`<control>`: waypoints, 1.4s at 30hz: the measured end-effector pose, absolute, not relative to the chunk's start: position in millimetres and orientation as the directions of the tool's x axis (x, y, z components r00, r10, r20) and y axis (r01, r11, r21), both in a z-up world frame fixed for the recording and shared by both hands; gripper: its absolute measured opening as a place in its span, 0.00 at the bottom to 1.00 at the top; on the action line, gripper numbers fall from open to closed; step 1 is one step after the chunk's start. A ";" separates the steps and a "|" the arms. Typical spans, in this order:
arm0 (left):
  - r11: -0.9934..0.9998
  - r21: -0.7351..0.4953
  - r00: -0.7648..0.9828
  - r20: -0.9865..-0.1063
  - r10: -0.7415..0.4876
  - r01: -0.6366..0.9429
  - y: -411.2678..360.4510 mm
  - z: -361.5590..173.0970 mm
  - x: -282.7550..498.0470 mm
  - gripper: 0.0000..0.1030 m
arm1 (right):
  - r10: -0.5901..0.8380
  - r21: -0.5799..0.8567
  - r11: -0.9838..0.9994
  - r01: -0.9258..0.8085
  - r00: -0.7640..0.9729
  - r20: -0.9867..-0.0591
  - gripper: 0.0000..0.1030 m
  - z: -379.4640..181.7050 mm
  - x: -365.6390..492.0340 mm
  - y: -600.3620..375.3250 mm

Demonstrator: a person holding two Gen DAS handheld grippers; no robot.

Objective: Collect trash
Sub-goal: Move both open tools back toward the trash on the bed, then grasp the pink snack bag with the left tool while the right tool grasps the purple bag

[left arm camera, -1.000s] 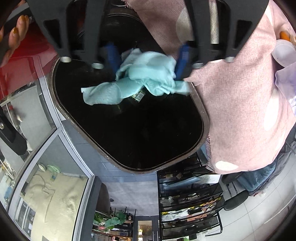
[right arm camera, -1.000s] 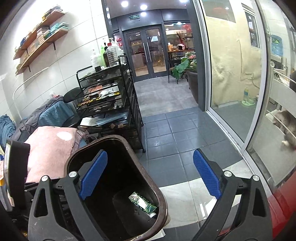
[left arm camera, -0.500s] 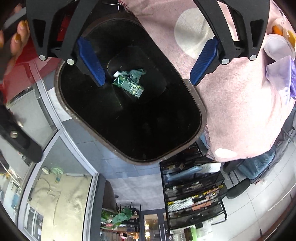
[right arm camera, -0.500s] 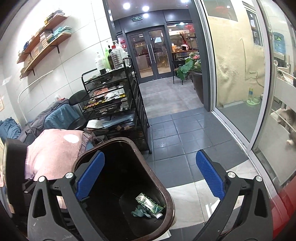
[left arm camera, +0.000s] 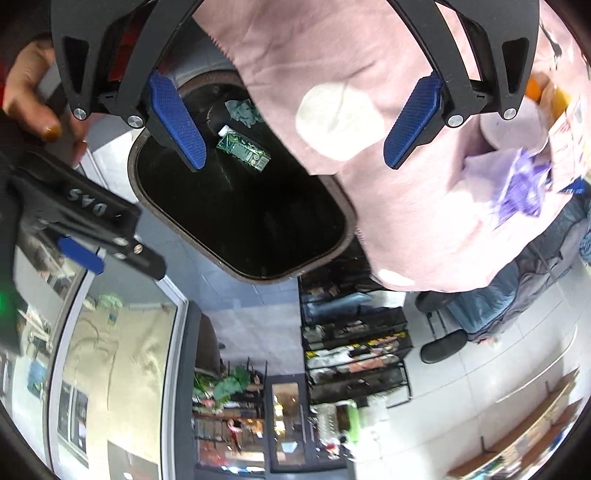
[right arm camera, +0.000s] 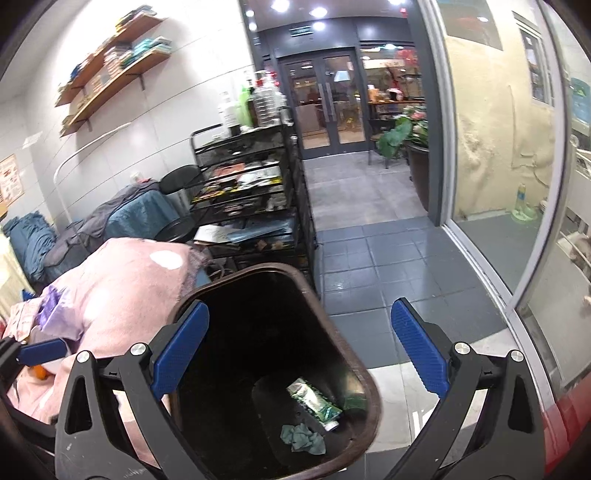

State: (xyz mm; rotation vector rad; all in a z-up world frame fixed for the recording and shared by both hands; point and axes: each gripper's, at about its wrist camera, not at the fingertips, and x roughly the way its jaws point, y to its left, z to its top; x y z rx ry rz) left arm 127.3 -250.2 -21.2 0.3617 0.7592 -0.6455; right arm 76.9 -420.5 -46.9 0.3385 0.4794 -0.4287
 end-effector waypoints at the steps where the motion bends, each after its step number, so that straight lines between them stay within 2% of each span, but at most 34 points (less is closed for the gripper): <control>1: 0.760 0.070 0.559 -0.721 -0.409 0.646 -242.9 -18.9 125.7 0.94 | -0.305 0.208 0.865 0.456 0.808 -0.505 0.95 -46.0 78.3 -416.1; 10: 0.840 0.108 0.672 -0.657 -0.342 0.532 -181.8 -13.6 111.8 0.94 | -0.165 0.197 0.935 0.295 0.853 -0.494 0.95 -40.5 98.5 -366.1; 16: 0.894 0.112 0.727 -0.630 -0.273 0.433 -129.9 -14.1 111.0 0.94 | -0.023 0.199 0.970 0.139 0.868 -0.496 0.95 -37.1 117.7 -318.7; 28: 0.979 0.044 0.743 -0.658 -0.122 0.200 -14.8 -34.0 113.5 0.94 | 0.250 0.186 0.967 -0.177 0.808 -0.534 0.95 -34.2 155.4 -215.5; 33: 0.994 0.004 0.728 -0.681 -0.075 0.106 31.9 -39.4 123.9 0.83 | 0.312 0.175 0.950 -0.259 0.764 -0.565 0.95 -34.4 175.2 -182.8; 39: 0.989 -0.114 0.719 -0.679 -0.147 0.095 60.7 -29.6 147.0 0.77 | 0.289 0.129 0.956 -0.265 0.760 -0.583 0.95 -31.3 197.1 -164.4; 42: 0.972 -0.195 0.695 -0.682 -0.228 0.128 63.0 -27.6 166.0 0.77 | 0.265 0.102 0.961 -0.256 0.756 -0.599 0.95 -30.5 211.1 -162.5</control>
